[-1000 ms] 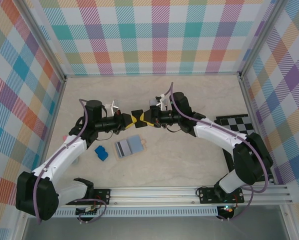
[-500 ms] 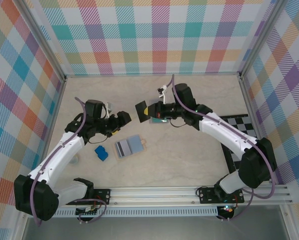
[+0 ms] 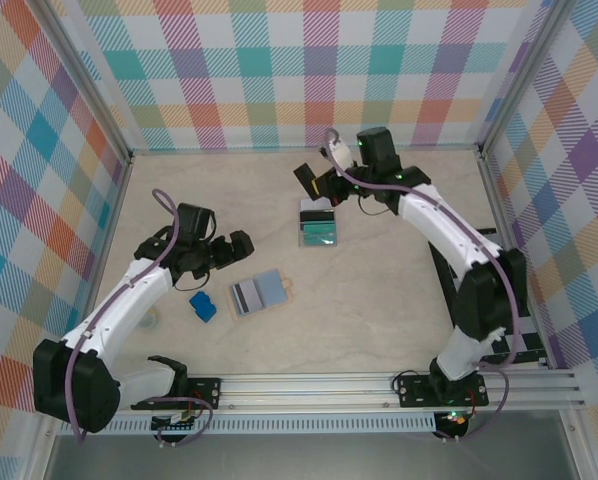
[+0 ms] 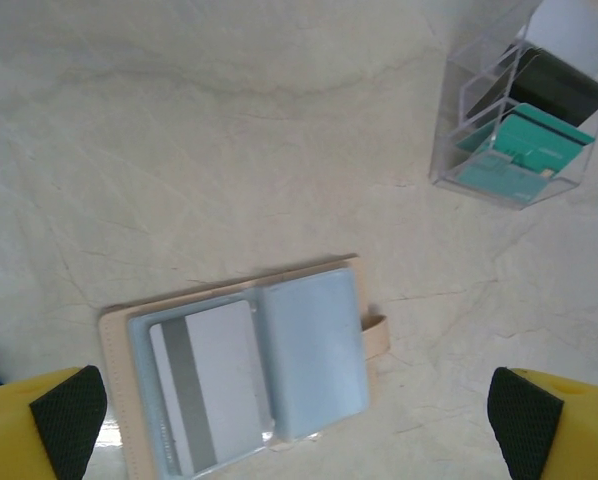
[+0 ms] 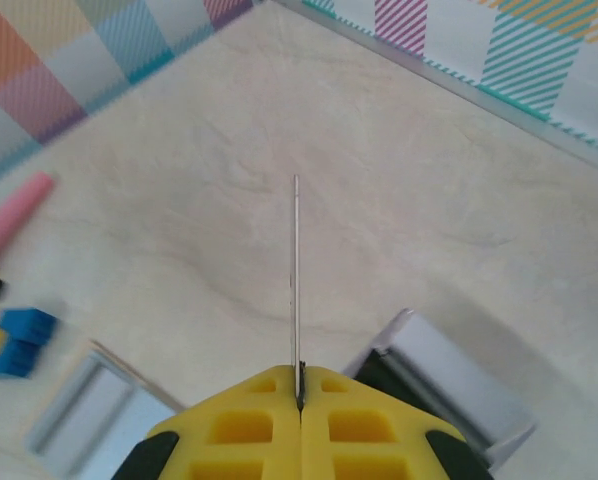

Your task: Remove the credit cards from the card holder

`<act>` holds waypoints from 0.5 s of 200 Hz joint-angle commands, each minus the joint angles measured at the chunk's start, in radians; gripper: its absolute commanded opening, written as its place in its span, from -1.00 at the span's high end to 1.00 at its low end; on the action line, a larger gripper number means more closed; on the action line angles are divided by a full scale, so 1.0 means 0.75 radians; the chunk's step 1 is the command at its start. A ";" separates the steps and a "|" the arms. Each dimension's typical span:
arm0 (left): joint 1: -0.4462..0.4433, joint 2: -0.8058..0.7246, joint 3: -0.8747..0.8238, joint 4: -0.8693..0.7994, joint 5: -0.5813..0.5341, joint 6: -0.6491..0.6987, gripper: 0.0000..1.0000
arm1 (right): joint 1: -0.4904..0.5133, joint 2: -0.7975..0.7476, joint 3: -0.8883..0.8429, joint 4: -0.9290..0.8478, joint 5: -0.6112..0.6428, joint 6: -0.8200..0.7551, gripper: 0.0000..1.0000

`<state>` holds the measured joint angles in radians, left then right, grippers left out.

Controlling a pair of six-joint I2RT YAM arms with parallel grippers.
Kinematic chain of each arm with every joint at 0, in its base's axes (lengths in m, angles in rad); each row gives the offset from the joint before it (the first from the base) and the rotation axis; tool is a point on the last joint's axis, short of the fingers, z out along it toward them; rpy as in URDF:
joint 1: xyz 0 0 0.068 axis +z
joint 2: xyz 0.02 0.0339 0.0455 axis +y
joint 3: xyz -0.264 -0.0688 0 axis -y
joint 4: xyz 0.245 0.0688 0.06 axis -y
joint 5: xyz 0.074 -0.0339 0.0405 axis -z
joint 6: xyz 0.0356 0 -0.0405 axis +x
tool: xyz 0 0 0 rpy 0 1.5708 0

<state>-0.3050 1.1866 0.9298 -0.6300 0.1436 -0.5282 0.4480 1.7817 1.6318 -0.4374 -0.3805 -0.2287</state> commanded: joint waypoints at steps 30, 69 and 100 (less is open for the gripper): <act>0.014 0.019 -0.025 -0.020 0.010 0.075 -1.00 | -0.039 0.283 0.276 -0.301 -0.102 -0.759 1.00; 0.014 0.034 -0.051 -0.008 0.045 0.076 -1.00 | -0.045 0.434 0.410 -0.438 -0.125 -1.057 1.00; 0.016 0.063 -0.047 -0.026 0.051 0.031 -1.00 | -0.051 0.483 0.453 -0.527 -0.185 -1.200 1.00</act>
<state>-0.3050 1.2179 0.9009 -0.6296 0.1600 -0.4976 0.4175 2.1216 1.9247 -0.7311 -0.4355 -0.9451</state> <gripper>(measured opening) 0.999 0.046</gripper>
